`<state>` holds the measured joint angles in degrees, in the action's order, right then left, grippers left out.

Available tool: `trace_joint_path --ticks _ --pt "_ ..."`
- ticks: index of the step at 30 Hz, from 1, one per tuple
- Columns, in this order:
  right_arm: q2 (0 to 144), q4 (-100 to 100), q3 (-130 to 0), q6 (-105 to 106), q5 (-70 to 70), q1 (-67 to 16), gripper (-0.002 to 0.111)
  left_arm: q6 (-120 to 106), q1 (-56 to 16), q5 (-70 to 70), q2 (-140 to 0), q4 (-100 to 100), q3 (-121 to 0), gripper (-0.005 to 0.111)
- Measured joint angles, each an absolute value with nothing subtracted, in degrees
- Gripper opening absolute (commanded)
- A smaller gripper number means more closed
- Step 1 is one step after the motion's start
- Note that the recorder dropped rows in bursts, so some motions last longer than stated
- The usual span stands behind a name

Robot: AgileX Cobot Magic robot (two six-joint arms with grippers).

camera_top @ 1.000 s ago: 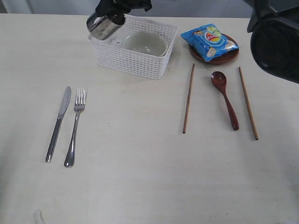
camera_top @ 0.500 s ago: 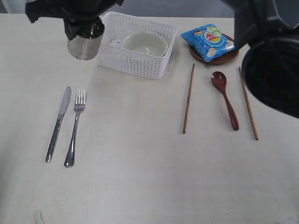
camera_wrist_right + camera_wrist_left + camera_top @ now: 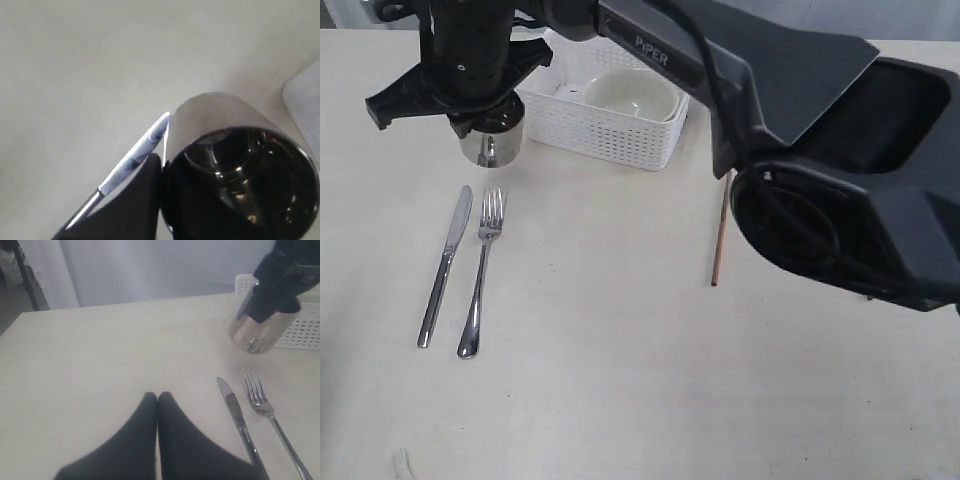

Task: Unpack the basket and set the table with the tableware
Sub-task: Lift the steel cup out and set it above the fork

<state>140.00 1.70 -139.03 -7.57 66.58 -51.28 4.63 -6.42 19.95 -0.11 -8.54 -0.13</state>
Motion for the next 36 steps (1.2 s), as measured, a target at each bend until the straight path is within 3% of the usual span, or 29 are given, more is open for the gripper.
trace_joint_path --ticks 8,36 --pt "145.6 1.6 -147.9 -7.8 64.9 -51.3 0.0 4.6 -6.4 20.0 -0.1 -8.5 -0.1 0.0" --pt "150.2 -1.0 -148.4 -7.9 63.2 -51.1 0.0 4.6 -6.4 20.0 -0.1 -8.5 -0.1 0.0"
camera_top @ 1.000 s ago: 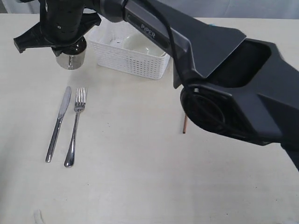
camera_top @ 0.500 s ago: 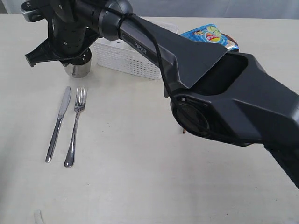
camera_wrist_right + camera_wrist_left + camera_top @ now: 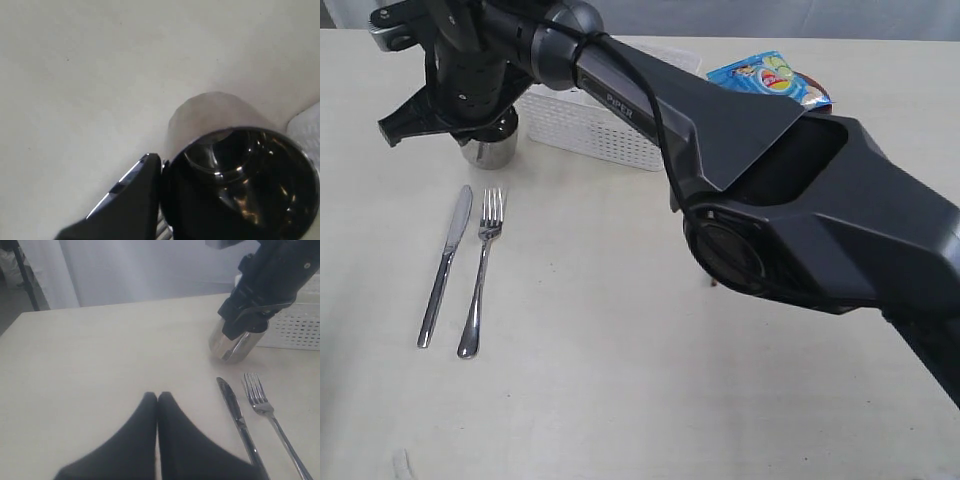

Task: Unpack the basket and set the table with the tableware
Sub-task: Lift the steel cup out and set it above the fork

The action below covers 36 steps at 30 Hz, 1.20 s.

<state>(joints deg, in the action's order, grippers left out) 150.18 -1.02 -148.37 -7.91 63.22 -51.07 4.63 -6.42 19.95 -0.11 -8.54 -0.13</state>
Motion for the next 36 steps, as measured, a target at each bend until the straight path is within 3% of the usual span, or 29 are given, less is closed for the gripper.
trace_joint_path --ticks 19,21,27,36 --pt "151.1 0.0 -148.4 -8.1 62.9 -49.9 0.0 4.6 -6.4 20.0 -0.1 -8.5 -0.1 0.0" --pt "151.1 0.0 -148.4 -8.1 62.9 -49.9 0.005 4.6 -6.4 20.0 -0.1 -8.5 -0.1 0.0" --pt "151.1 0.0 -148.4 -8.1 61.7 -49.9 0.038 4.6 -6.4 20.0 -0.1 -8.5 -0.1 0.0" --pt "151.1 0.0 -148.4 -9.2 57.8 -49.9 0.038 4.6 -6.4 20.0 -0.1 -8.5 -0.1 0.0"
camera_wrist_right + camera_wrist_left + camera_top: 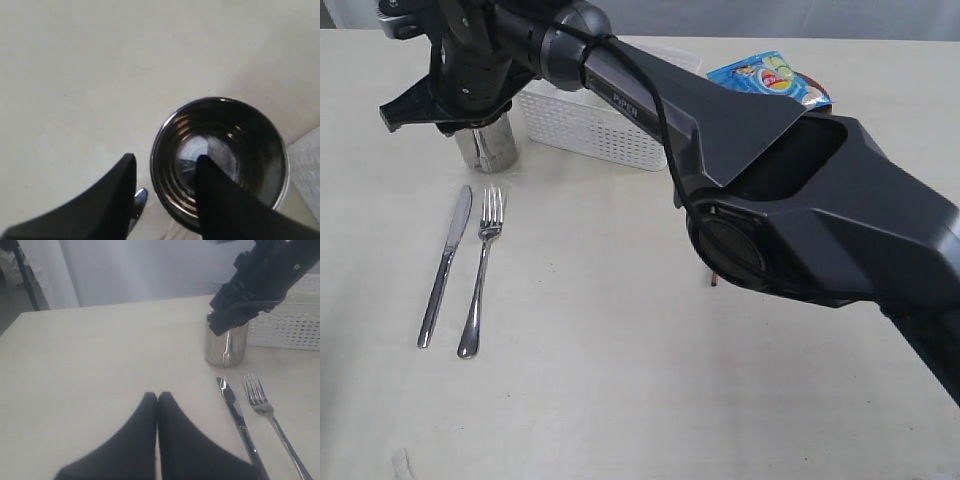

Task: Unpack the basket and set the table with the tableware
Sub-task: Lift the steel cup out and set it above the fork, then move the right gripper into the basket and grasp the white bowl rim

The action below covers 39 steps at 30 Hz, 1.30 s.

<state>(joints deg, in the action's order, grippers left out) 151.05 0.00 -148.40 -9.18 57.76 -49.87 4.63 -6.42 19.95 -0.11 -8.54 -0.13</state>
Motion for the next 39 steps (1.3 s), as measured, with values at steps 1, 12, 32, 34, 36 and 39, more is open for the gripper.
trace_joint_path --ticks 1,12,32,34,36,39 --pt "151.1 0.0 -148.4 -9.2 57.5 -49.9 0.038 4.6 -6.4 20.0 -0.1 -8.5 -0.1 0.0" --pt "143.9 0.0 -148.4 -9.2 62.8 -49.9 0.038 4.6 -6.4 20.0 -0.1 -8.5 -0.1 0.0" --pt "127.6 -2.4 -133.7 -2.8 69.8 -34.0 0.0 4.6 -6.4 20.0 -0.1 -8.5 -0.1 0.0" --pt "127.6 -2.2 -131.4 -2.8 69.8 -30.9 0.0 4.6 -6.4 20.0 -0.1 -8.5 -0.1 0.0" --pt "127.6 0.5 -128.7 -2.7 69.8 -27.7 0.0 4.6 -6.4 20.0 -0.1 -8.5 -0.1 0.0" --pt "128.3 8.0 -126.6 0.0 69.2 -24.1 0.018 4.6 -6.4 20.0 -0.1 -8.5 -0.1 0.0"
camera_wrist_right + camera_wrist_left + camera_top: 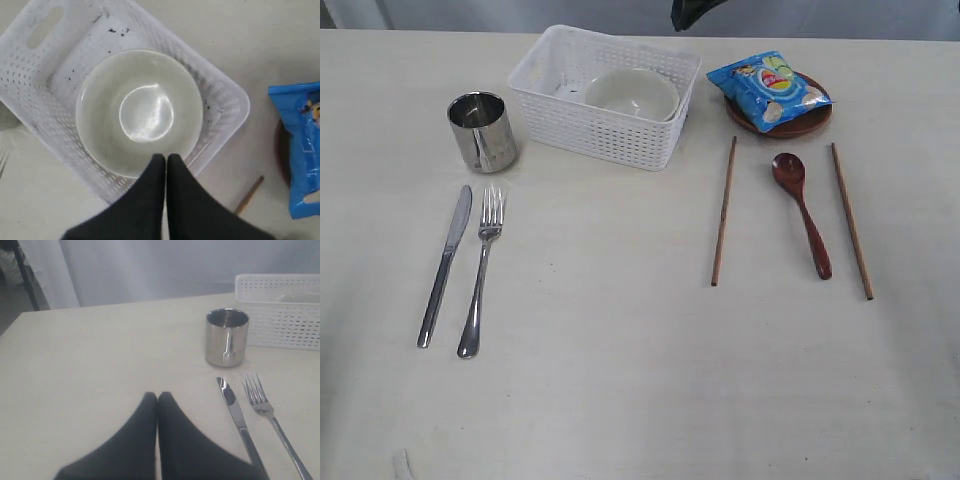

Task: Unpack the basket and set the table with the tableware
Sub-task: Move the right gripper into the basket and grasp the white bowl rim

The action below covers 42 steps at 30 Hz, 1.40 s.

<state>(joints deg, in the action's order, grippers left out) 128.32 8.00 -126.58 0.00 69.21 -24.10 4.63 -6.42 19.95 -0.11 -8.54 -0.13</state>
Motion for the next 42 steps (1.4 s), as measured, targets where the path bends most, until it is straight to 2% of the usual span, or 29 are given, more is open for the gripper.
trace_joint_path --ticks 3,5,11,22,42 --pt "129.8 10.1 -126.6 0.5 67.7 -23.5 0.038 4.6 -6.4 20.0 -0.1 -8.5 -0.1 0.0" --pt "130.7 11.1 -126.6 0.8 66.3 -23.6 0.044 4.6 -6.4 20.0 -0.1 -8.5 -0.1 0.0" --pt "134.3 11.9 -127.3 2.0 63.9 -23.7 0.038 4.6 -6.4 20.0 -0.1 -8.5 -0.1 0.0" --pt "139.5 13.6 -127.8 4.3 62.2 -23.6 0.038 4.6 -6.4 20.0 -0.1 -8.5 -0.1 0.0" --pt "139.9 10.1 -128.0 -1.5 64.9 -17.1 0.038 4.6 -6.4 20.0 -0.1 -8.5 -0.1 0.0"
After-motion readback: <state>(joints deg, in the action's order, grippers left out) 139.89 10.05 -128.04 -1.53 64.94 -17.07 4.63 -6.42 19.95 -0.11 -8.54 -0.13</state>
